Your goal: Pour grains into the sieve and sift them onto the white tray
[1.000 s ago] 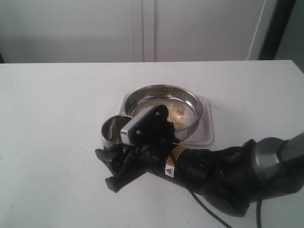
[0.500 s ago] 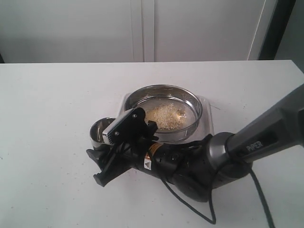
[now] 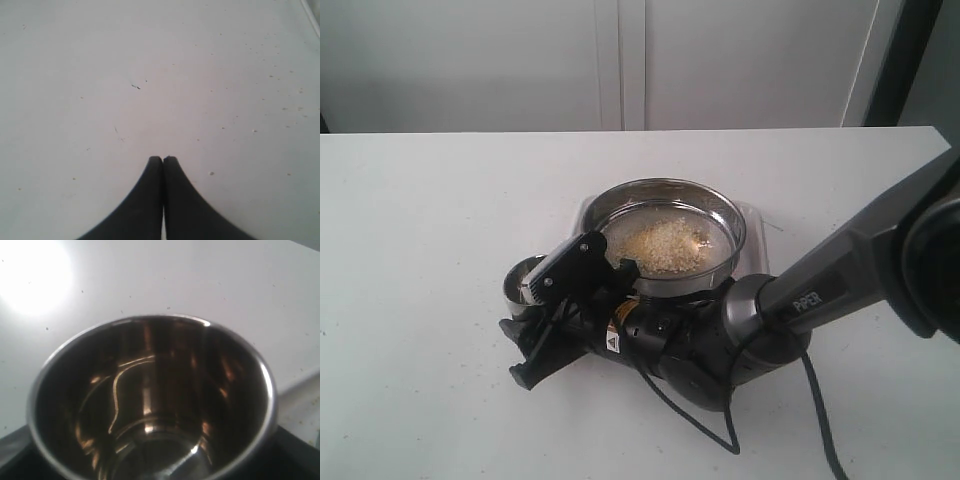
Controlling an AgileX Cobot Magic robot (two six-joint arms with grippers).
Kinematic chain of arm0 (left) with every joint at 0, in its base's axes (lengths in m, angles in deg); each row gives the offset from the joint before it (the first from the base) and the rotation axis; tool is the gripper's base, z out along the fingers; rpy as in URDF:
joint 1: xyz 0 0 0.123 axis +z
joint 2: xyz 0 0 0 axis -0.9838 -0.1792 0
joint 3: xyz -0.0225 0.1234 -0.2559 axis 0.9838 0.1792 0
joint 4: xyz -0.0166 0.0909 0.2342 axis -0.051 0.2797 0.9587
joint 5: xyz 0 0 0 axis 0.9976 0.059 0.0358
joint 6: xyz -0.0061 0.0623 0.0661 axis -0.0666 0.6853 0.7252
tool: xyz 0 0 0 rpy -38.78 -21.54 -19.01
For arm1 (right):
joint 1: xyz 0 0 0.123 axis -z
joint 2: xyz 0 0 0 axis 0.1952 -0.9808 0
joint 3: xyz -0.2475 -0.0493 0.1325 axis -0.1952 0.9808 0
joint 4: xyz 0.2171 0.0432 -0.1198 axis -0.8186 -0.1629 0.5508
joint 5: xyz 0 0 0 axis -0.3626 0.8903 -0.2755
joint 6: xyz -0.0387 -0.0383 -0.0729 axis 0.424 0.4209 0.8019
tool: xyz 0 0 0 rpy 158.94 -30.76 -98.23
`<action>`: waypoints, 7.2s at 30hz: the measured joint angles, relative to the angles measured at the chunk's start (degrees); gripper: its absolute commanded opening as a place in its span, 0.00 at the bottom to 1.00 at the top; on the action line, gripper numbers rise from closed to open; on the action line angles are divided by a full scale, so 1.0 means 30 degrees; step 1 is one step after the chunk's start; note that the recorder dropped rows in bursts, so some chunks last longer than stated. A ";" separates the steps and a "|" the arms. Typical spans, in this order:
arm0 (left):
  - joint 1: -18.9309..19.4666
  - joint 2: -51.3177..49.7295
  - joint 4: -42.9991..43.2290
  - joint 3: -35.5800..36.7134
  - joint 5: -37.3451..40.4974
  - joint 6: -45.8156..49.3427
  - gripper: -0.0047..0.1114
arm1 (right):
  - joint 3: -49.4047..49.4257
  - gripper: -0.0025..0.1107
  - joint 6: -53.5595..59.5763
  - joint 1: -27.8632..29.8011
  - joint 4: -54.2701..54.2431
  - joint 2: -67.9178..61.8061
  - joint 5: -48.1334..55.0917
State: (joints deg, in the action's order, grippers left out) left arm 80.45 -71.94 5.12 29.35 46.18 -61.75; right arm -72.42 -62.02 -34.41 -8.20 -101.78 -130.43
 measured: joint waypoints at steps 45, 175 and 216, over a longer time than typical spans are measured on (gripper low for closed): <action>0.0000 0.0000 0.0000 0.0000 0.0000 0.0000 0.04 | -0.0086 0.86 -0.0096 0.0000 -0.1559 0.0000 0.1594; 0.0000 0.0000 0.0000 0.0000 0.0000 0.0000 0.04 | 0.2579 0.02 -0.3929 1.3130 -0.3280 2.0356 3.1879; 0.0000 0.0000 0.0000 0.0000 0.0000 0.0000 0.04 | 0.2579 0.02 -0.3929 1.3130 -0.3243 2.0386 3.1879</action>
State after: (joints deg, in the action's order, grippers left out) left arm 80.45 -71.94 5.12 29.35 46.18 -61.75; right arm -64.68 -73.81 4.98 -17.93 -40.62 -34.79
